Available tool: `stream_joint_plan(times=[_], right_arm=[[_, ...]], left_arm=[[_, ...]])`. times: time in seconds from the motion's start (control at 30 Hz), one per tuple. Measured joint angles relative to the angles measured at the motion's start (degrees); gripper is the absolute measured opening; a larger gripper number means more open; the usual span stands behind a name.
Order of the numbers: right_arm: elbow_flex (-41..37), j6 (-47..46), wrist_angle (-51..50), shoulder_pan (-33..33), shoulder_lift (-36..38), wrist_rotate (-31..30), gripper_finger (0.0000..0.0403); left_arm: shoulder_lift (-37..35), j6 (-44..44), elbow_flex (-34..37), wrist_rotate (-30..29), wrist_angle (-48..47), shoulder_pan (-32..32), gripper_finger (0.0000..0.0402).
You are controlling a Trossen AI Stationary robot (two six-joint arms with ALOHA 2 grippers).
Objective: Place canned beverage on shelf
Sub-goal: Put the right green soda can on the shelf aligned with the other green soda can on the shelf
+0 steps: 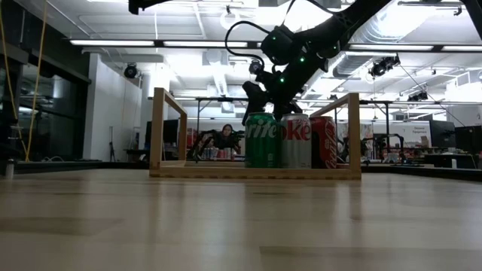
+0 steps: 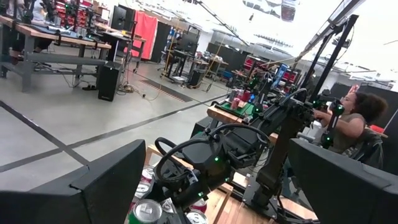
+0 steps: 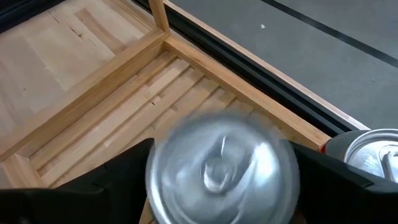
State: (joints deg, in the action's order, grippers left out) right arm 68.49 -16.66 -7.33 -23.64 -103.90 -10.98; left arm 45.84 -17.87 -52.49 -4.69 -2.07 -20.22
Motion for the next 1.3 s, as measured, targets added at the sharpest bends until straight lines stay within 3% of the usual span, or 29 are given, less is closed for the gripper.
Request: stream_joint_plan(times=[0.57,0.87,1.0,1.2,1.3], right_arm=[[0.35,-0.05,-0.57,0.02,-0.05,-1.02,0.0339],[9.31,1.91,-3.15,-0.04,0.34,5.14,0.0339],[13.22,1.63,-5.27,-0.04,0.37,5.16,0.0339],[14.97,6.13,-7.28,0.11,0.37,6.18,0.0339],[15.26,3.49,-7.02,-0.23,0.36,8.36,0.0338]], left_arm=[[0.01,0.06,0.0,-0.02,0.0,0.01,0.0383],[0.01,0.07,0.0,-0.31,-0.07,0.0,0.0383],[0.0,0.07,0.0,-0.32,-0.09,0.02,0.0383],[0.02,0.07,0.0,-0.39,-0.09,0.0,0.0383],[0.02,0.07,0.0,-0.41,-0.09,0.0,0.0383]])
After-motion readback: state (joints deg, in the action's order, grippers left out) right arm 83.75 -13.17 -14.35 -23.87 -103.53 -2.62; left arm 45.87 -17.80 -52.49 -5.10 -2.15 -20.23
